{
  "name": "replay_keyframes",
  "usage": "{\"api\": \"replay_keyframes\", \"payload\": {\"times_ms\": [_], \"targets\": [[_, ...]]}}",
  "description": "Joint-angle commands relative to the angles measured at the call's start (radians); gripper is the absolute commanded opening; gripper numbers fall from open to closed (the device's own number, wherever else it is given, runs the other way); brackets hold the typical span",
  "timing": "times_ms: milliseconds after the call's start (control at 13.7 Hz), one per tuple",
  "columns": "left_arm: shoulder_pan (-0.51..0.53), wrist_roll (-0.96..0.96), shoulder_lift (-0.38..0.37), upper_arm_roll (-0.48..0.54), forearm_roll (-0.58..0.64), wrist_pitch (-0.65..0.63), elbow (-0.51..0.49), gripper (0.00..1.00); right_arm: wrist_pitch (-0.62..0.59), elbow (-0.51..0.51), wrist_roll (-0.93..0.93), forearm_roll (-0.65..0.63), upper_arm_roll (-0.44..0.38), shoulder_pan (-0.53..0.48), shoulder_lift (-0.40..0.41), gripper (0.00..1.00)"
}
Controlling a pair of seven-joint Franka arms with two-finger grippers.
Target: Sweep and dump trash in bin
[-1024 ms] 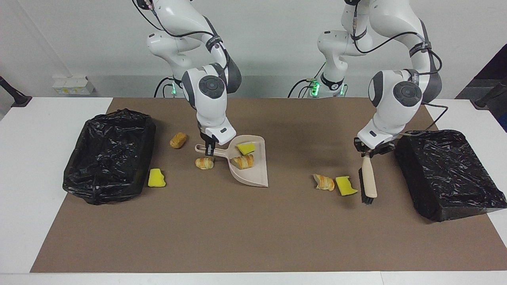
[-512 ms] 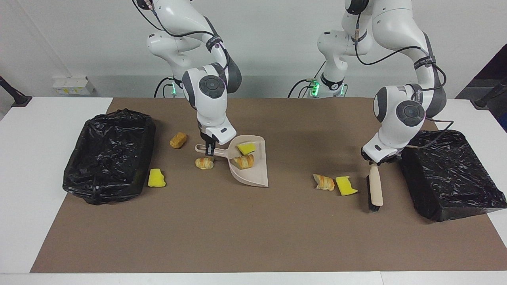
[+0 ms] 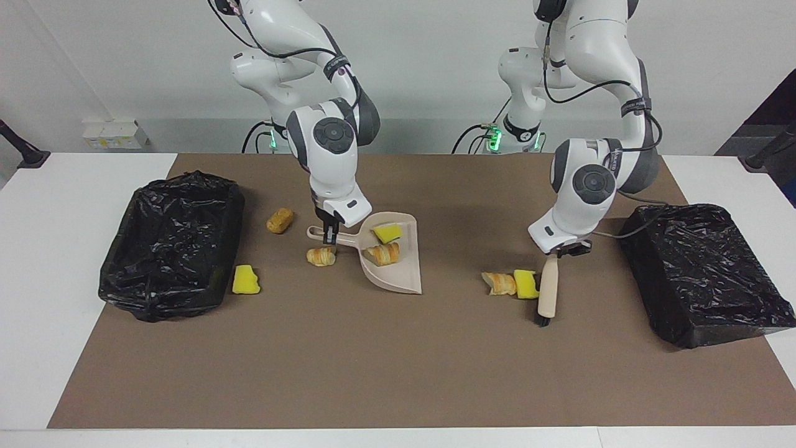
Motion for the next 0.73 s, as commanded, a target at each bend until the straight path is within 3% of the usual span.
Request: {"api": "replay_keyframes", "payload": {"times_ms": [0, 659], "targets": [[-0.093, -0.078, -0.064, 0.012, -0.071, 0.004, -0.085, 0.0, 0.008, -0.025, 0.024, 0.008, 0.008, -0.001, -0.021, 0.0], [-0.424, -0.471, -0.089, 0.006, -0.289, 0.125, -0.099, 0.0, 0.008, -0.025, 0.028, 0.008, 0.008, -0.001, -0.021, 0.0]]}}
